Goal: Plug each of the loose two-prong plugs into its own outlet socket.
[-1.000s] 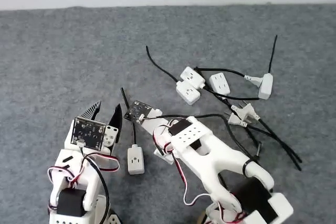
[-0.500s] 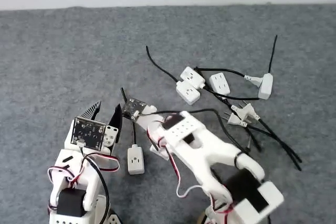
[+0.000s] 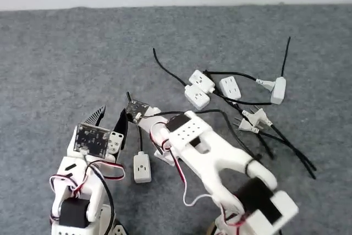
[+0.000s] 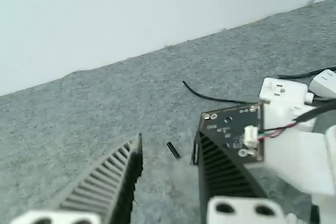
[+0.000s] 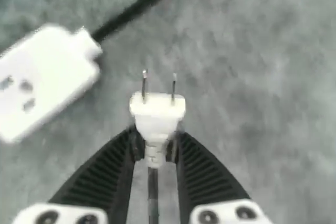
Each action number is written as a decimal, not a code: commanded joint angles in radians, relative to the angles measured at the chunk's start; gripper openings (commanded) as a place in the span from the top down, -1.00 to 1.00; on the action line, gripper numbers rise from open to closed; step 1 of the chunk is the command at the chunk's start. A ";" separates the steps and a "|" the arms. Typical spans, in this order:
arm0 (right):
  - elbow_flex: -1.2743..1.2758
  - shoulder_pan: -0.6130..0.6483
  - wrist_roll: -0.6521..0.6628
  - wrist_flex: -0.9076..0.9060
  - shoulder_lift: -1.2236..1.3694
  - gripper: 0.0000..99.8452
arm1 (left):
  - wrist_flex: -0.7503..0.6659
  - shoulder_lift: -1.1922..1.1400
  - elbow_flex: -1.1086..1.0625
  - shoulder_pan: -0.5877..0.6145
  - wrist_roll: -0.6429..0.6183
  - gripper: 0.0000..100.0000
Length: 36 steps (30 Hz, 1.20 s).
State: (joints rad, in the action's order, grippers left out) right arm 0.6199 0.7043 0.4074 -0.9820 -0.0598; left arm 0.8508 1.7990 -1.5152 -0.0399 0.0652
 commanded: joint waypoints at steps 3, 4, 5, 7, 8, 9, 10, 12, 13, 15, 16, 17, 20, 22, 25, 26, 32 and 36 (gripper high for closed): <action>-0.127 -0.007 0.041 -0.191 -0.236 0.98 | -0.032 -0.006 0.007 0.002 0.008 0.66; -0.157 -0.002 0.046 -0.223 -0.263 0.98 | -0.032 -0.006 0.007 0.002 0.008 0.66; -0.186 -0.002 0.046 -0.254 -0.288 0.98 | -0.032 -0.006 0.008 0.002 0.006 0.66; -0.247 -0.001 0.046 -0.303 -0.323 0.98 | -0.032 -0.006 0.008 0.002 0.006 0.66; -0.276 -0.001 0.046 -0.323 -0.331 0.98 | -0.032 -0.006 0.008 0.000 0.006 0.66; -0.304 -0.001 0.046 -0.340 -0.332 0.98 | -0.032 -0.006 0.008 -0.005 0.006 0.66; -0.328 -0.001 0.046 -0.354 -0.332 0.98 | -0.032 -0.006 0.008 -0.006 0.006 0.66; -0.364 0.001 0.044 -0.366 -0.332 0.98 | -0.031 -0.006 0.008 -0.008 0.006 0.66; -0.377 0.001 0.043 -0.366 -0.332 0.98 | -0.031 -0.006 0.008 -0.008 0.006 0.66; -0.390 -0.001 0.017 -0.364 -0.334 0.98 | -0.031 -0.006 0.010 -0.008 0.006 0.66; -0.388 0.001 0.012 -0.361 -0.334 0.98 | -0.031 -0.006 0.010 -0.008 0.006 0.66; -0.388 0.007 0.012 -0.363 -0.332 0.98 | -0.031 -0.006 0.010 -0.008 0.006 0.66; -0.387 0.025 0.008 -0.363 -0.332 0.98 | -0.031 -0.006 0.010 -0.008 0.006 0.66; -0.379 0.056 -0.015 -0.355 -0.332 0.98 | -0.032 -0.006 0.010 -0.009 0.006 0.66; -0.367 0.104 -0.041 -0.354 -0.332 0.98 | -0.032 -0.006 0.016 -0.009 0.006 0.66; -0.361 0.116 -0.041 -0.354 -0.332 0.98 | -0.028 -0.006 0.027 -0.009 0.006 0.66; -0.358 0.124 -0.041 -0.354 -0.332 0.98 | 0.043 -0.006 0.094 -0.026 0.006 0.66; -0.356 0.125 -0.041 -0.357 -0.334 0.98 | 0.040 -0.006 0.076 -0.072 0.012 0.66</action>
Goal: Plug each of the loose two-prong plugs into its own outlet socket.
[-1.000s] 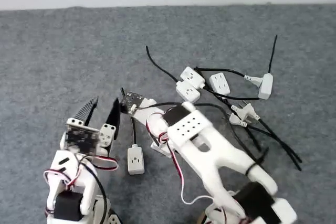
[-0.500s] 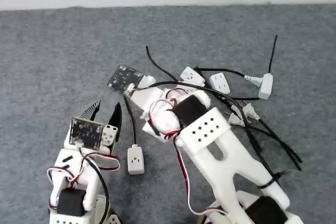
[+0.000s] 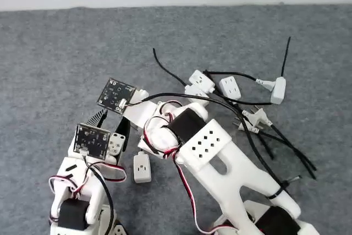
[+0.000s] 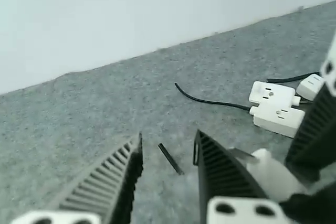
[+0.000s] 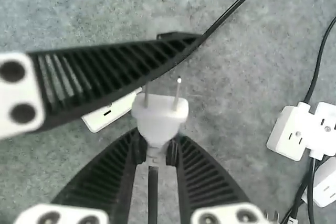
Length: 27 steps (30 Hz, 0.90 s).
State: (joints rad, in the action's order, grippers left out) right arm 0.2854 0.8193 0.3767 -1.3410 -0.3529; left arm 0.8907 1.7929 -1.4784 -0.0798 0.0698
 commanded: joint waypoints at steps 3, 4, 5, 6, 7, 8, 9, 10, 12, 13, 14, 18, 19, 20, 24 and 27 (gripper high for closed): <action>-0.021 0.012 -0.011 -0.004 -0.047 0.98 | -0.040 0.000 -0.004 -0.037 0.028 0.66; -0.021 0.013 -0.011 -0.005 -0.050 0.98 | -0.057 0.000 -0.021 -0.038 0.040 0.66; -0.025 0.021 -0.011 -0.007 -0.051 0.98 | -0.071 0.000 -0.033 -0.038 0.044 0.66; -0.025 0.028 -0.011 -0.012 -0.051 0.98 | -0.080 0.000 -0.042 -0.038 0.046 0.66; -0.026 0.038 -0.011 -0.022 -0.051 0.98 | -0.083 -0.002 -0.047 -0.038 0.046 0.66; -0.028 0.045 -0.011 -0.030 -0.051 0.98 | -0.083 -0.002 -0.048 -0.038 0.048 0.66; -0.029 0.050 -0.011 -0.036 -0.054 0.98 | -0.083 -0.002 -0.050 -0.038 0.048 0.66; -0.029 0.051 -0.011 -0.039 -0.064 0.98 | -0.081 -0.002 -0.050 -0.038 0.048 0.66; -0.028 0.053 -0.011 -0.036 -0.082 0.98 | -0.081 -0.003 -0.051 -0.038 0.048 0.66; -0.028 0.053 -0.011 -0.035 -0.087 0.98 | -0.081 -0.005 -0.051 -0.038 0.048 0.66; -0.028 0.051 -0.011 -0.033 -0.088 0.98 | -0.081 -0.005 -0.054 -0.038 0.048 0.66; -0.028 0.048 -0.005 -0.033 -0.087 0.98 | -0.081 -0.003 -0.062 -0.038 0.046 0.66; -0.028 0.048 -0.005 -0.033 -0.087 0.98 | -0.081 -0.002 -0.062 -0.038 0.046 0.66; -0.026 0.047 -0.003 -0.033 -0.087 0.98 | -0.081 -0.002 -0.062 -0.038 0.046 0.66; -0.026 0.047 -0.003 -0.035 -0.087 0.98 | -0.081 -0.002 -0.059 -0.037 0.046 0.66; -0.026 0.047 -0.002 -0.035 -0.087 0.98 | -0.081 -0.002 -0.059 -0.035 0.046 0.66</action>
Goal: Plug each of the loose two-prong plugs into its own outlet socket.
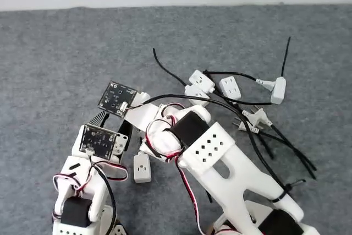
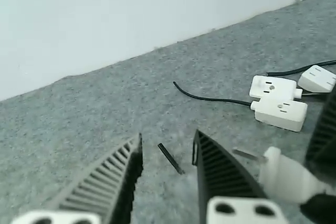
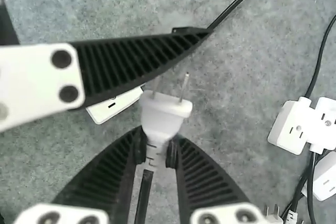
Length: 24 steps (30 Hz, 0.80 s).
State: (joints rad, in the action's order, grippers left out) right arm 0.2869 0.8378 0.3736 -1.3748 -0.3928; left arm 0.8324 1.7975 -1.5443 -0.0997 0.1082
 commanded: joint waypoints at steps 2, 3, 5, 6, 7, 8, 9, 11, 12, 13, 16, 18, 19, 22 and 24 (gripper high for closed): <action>-0.028 0.027 0.002 -0.001 -0.047 0.98 | -0.023 -0.006 0.008 -0.011 0.008 0.66; -0.028 0.027 0.002 -0.001 -0.047 0.98 | -0.023 -0.006 0.010 -0.011 0.006 0.66; -0.028 0.027 0.002 -0.002 -0.048 0.98 | -0.023 -0.006 0.010 -0.011 0.006 0.66; -0.028 0.027 0.002 -0.002 -0.048 0.98 | -0.023 -0.005 0.012 -0.011 0.006 0.66; -0.028 0.021 0.002 -0.002 -0.048 0.98 | -0.023 -0.005 0.013 -0.011 0.006 0.66; -0.028 0.008 0.002 -0.002 -0.050 0.98 | -0.020 -0.005 0.019 -0.011 0.006 0.66; -0.028 -0.005 0.002 -0.001 -0.054 0.98 | -0.009 -0.005 0.027 -0.011 0.006 0.66; -0.028 -0.036 0.002 -0.001 -0.056 0.98 | 0.008 -0.005 0.036 -0.012 -0.005 0.66; -0.028 -0.042 0.002 -0.002 -0.056 0.98 | 0.008 -0.005 0.038 -0.014 -0.008 0.66; -0.028 -0.042 0.002 -0.005 -0.056 0.98 | 0.006 -0.005 0.036 -0.017 -0.008 0.66; -0.028 -0.022 0.002 -0.007 -0.058 0.98 | 0.006 -0.005 0.033 -0.018 -0.006 0.66; -0.028 -0.005 0.002 -0.008 -0.058 0.98 | 0.006 -0.005 0.033 -0.018 -0.005 0.66; -0.028 0.005 0.002 -0.008 -0.058 0.98 | 0.006 -0.005 0.031 -0.018 -0.005 0.66; -0.029 0.021 0.002 -0.013 -0.058 0.98 | 0.006 -0.005 0.028 -0.020 -0.003 0.66; -0.043 0.021 0.002 -0.030 -0.058 0.98 | 0.003 -0.005 0.018 -0.032 -0.002 0.66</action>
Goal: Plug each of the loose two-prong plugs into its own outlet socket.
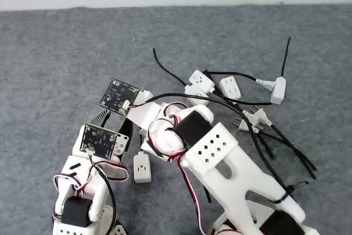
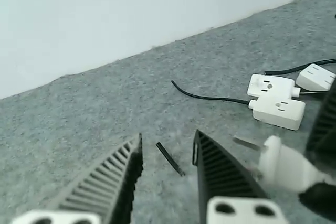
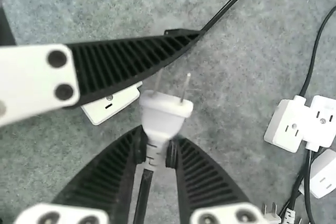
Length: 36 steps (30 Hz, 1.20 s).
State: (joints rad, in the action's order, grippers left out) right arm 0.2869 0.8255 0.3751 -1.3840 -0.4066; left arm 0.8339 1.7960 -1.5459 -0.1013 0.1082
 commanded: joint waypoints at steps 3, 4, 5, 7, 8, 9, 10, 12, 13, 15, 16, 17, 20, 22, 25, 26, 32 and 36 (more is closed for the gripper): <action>-0.097 0.031 0.000 -0.068 -0.044 0.98 | -0.003 -0.003 0.001 -0.075 0.012 0.66; -0.118 0.031 -0.002 -0.087 -0.044 0.98 | -0.003 -0.003 -0.005 -0.086 0.021 0.66; -0.137 0.035 -0.003 -0.101 -0.044 0.98 | -0.003 -0.003 -0.010 -0.095 0.025 0.66; -0.149 0.036 -0.005 -0.110 -0.044 0.98 | -0.003 -0.003 -0.010 -0.104 0.026 0.66; -0.149 0.036 -0.005 -0.108 -0.044 0.98 | -0.003 -0.003 -0.010 -0.104 0.026 0.66; -0.149 0.036 -0.002 -0.108 -0.044 0.98 | -0.003 -0.003 -0.010 -0.104 0.026 0.66; -0.150 0.035 -0.002 -0.107 -0.044 0.98 | -0.003 -0.003 -0.013 -0.104 0.026 0.66; -0.153 0.036 -0.002 -0.105 -0.044 0.98 | -0.003 -0.003 -0.016 -0.104 0.026 0.66; -0.153 0.036 -0.002 -0.105 -0.044 0.98 | -0.003 -0.003 -0.021 -0.104 0.026 0.66; -0.155 0.036 -0.002 -0.104 -0.044 0.98 | -0.003 -0.003 -0.022 -0.104 0.026 0.66; -0.155 0.036 0.000 -0.104 -0.044 0.98 | -0.003 -0.003 -0.024 -0.106 0.026 0.66; -0.155 0.036 0.000 -0.104 -0.044 0.98 | -0.003 -0.003 -0.024 -0.106 0.026 0.66; -0.183 0.036 -0.002 -0.105 -0.041 0.98 | -0.002 -0.003 -0.025 -0.140 0.031 0.66; -0.213 0.036 -0.005 -0.108 -0.036 0.98 | 0.002 -0.003 -0.028 -0.164 0.051 0.66; -0.233 0.036 -0.006 -0.108 -0.033 0.98 | -0.002 -0.003 -0.041 -0.173 0.058 0.66; -0.233 0.036 -0.006 -0.107 -0.033 0.98 | -0.002 -0.003 -0.041 -0.173 0.058 0.66; -0.209 0.035 -0.008 -0.113 -0.033 0.98 | -0.002 -0.003 -0.042 -0.172 0.058 0.66; -0.117 0.024 -0.003 -0.104 -0.039 0.98 | -0.003 -0.003 -0.041 -0.166 0.060 0.66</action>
State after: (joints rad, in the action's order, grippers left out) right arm 0.1366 0.8546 0.3767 -1.4945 -0.4112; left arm 0.8339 1.7929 -1.5996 -0.2685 0.1573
